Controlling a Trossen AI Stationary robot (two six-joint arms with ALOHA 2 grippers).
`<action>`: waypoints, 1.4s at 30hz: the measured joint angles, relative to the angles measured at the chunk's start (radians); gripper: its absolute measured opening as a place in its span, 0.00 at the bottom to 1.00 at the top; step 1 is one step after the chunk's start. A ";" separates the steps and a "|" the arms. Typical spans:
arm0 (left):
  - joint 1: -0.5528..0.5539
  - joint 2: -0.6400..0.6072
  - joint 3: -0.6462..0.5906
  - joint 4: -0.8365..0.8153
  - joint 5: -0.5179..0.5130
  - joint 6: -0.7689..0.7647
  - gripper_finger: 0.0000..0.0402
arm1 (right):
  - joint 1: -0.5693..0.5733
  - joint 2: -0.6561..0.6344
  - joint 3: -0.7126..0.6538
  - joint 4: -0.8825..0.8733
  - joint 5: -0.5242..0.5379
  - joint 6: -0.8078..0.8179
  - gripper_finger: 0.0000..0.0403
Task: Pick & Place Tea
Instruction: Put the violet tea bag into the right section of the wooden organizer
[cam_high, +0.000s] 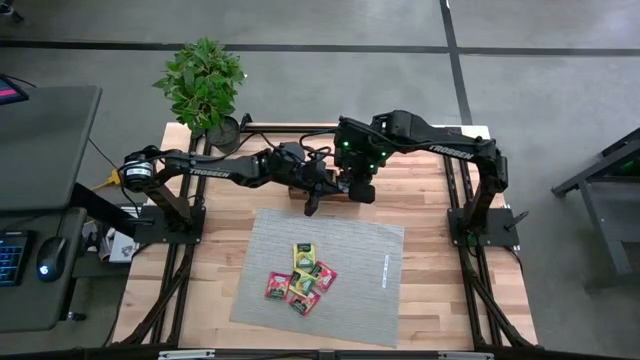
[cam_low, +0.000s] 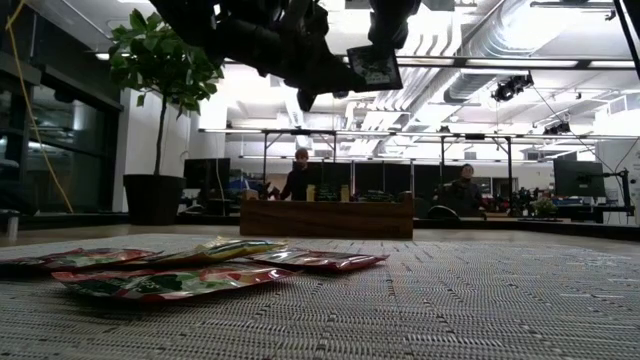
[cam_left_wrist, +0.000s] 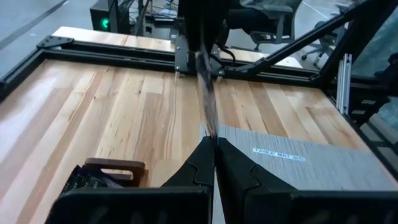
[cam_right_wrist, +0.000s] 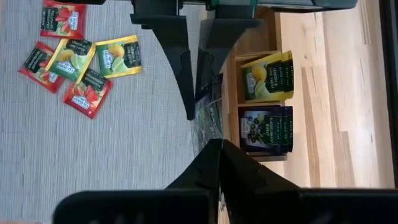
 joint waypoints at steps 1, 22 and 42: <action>0.000 0.000 0.000 0.000 0.003 0.015 0.00 | 0.000 0.000 0.000 0.000 0.000 -0.002 0.01; -0.001 0.000 -0.001 -0.207 -0.146 0.055 0.53 | -0.066 -0.001 0.000 0.017 0.082 -0.051 0.00; -0.001 -0.245 -0.363 0.027 -0.234 -0.035 0.54 | -0.190 -0.071 -0.447 0.411 -0.030 -0.131 0.00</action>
